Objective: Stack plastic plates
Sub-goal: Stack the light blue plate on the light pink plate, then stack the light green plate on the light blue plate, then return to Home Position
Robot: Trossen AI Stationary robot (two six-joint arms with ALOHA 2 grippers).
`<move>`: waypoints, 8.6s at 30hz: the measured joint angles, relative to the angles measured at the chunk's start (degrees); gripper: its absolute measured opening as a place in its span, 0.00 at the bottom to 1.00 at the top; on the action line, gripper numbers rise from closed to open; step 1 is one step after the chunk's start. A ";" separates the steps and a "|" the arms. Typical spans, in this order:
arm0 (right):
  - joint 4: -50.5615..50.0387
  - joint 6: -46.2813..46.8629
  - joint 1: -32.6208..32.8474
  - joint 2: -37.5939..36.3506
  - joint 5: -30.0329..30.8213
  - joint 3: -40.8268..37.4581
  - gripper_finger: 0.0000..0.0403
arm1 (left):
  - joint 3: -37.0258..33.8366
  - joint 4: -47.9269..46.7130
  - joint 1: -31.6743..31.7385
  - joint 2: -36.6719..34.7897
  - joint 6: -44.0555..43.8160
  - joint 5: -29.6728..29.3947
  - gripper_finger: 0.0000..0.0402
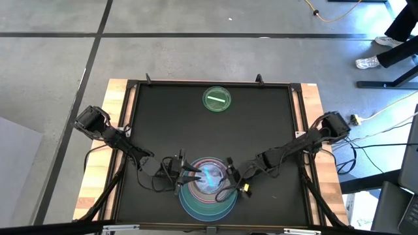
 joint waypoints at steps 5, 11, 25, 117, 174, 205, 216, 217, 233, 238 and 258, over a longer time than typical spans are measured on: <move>-18.53 -2.73 -1.18 -4.82 13.26 4.88 0.47 | 0.00 -0.49 0.00 0.00 -1.17 0.04 0.29; -29.02 -7.73 -5.03 -8.88 33.37 5.21 0.49 | 0.00 -0.68 0.00 0.00 -1.36 0.01 0.29; -29.48 -7.02 -24.12 -7.69 23.03 1.48 0.49 | 0.00 -0.16 1.15 0.00 -1.12 -2.65 0.29; -18.06 18.34 -7.10 -59.69 20.02 -33.67 0.49 | 53.29 -89.28 2.62 10.20 -11.41 20.23 0.01; -9.29 14.05 -8.40 -58.09 19.24 -33.67 0.47 | -10.70 -39.91 20.63 -38.08 -2.90 10.30 0.01; -16.49 17.54 -25.50 -97.10 -0.97 -46.54 0.02 | -31.52 -34.36 24.04 -72.23 -0.46 8.21 0.00; -16.48 17.51 -25.50 -97.24 -1.18 -46.55 0.02 | -31.52 -51.45 24.04 -89.68 -1.56 14.22 0.00; -16.37 17.59 -25.50 -97.24 -1.19 -46.55 0.02 | -31.52 -53.28 24.04 -91.42 -1.79 12.67 0.00; -16.58 17.05 -25.50 -97.21 -1.62 -46.55 0.02 | -31.47 -55.72 24.04 -92.78 1.06 5.41 0.00; -16.61 17.03 -25.50 -97.21 -1.61 -46.55 0.02 | -31.47 -55.73 24.04 -92.78 1.06 5.41 0.00; -16.71 17.01 -25.50 -97.21 -1.59 -46.55 0.02 | -31.47 -55.72 24.04 -92.76 1.06 5.41 0.00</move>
